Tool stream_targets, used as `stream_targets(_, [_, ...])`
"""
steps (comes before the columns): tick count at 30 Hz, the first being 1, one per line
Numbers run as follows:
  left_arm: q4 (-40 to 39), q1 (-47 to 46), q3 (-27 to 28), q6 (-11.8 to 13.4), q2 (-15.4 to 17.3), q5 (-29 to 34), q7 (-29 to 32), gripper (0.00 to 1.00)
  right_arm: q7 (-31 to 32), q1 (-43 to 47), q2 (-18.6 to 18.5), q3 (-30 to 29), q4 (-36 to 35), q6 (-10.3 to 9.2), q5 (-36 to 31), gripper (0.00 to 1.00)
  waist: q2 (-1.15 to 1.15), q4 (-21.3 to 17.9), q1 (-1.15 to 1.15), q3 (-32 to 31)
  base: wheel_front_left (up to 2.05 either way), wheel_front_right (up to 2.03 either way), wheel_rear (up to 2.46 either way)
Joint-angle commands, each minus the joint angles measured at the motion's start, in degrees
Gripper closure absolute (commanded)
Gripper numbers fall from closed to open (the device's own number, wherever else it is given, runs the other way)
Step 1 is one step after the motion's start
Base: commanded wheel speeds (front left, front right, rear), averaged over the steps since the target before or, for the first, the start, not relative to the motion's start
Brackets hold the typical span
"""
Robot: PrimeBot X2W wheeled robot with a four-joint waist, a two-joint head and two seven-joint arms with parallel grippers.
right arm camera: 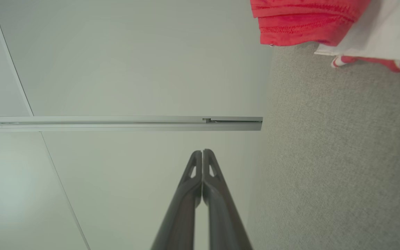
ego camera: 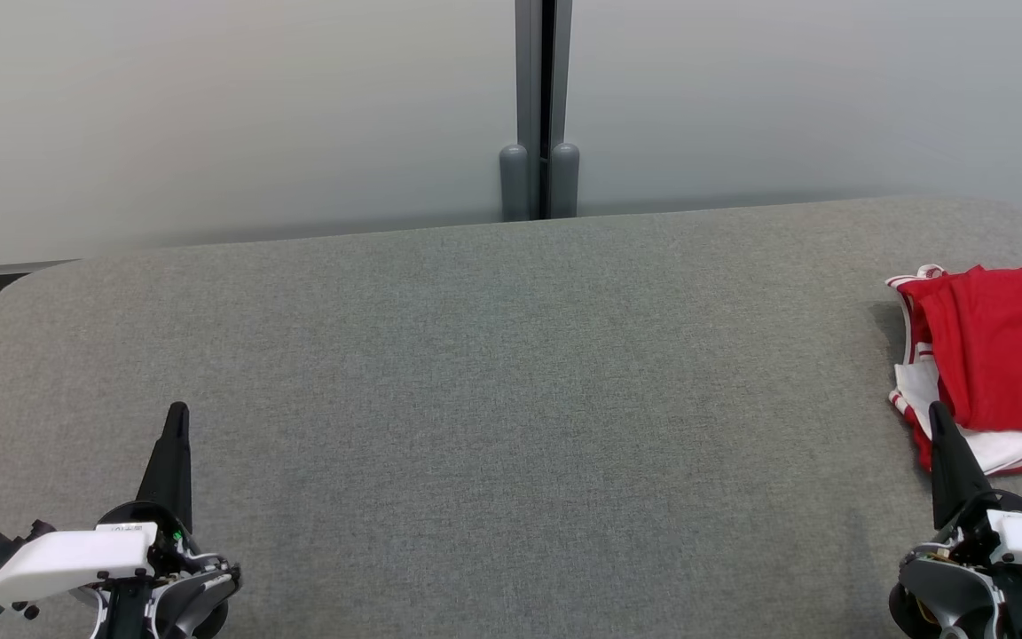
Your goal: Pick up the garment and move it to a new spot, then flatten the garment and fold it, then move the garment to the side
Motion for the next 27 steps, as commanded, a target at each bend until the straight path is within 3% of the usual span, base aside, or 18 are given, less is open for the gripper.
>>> stream_targets(1, [0.1,-0.7,0.3,-0.2,0.2,-0.2,0.1,1.0,0.2,-0.5,-0.1,-0.2,0.1,0.02,0.0,1.0,0.0,0.0,0.0,0.0,0.0,0.0,0.0])
stream_targets(27, [0.1,-0.8,0.5,-0.2,0.0,0.2,0.3,1.0,0.5,-0.6,0.1,-0.5,0.1,0.02,-0.3,1.0,0.0,0.0,0.0,0.0,0.0,0.0,0.0])
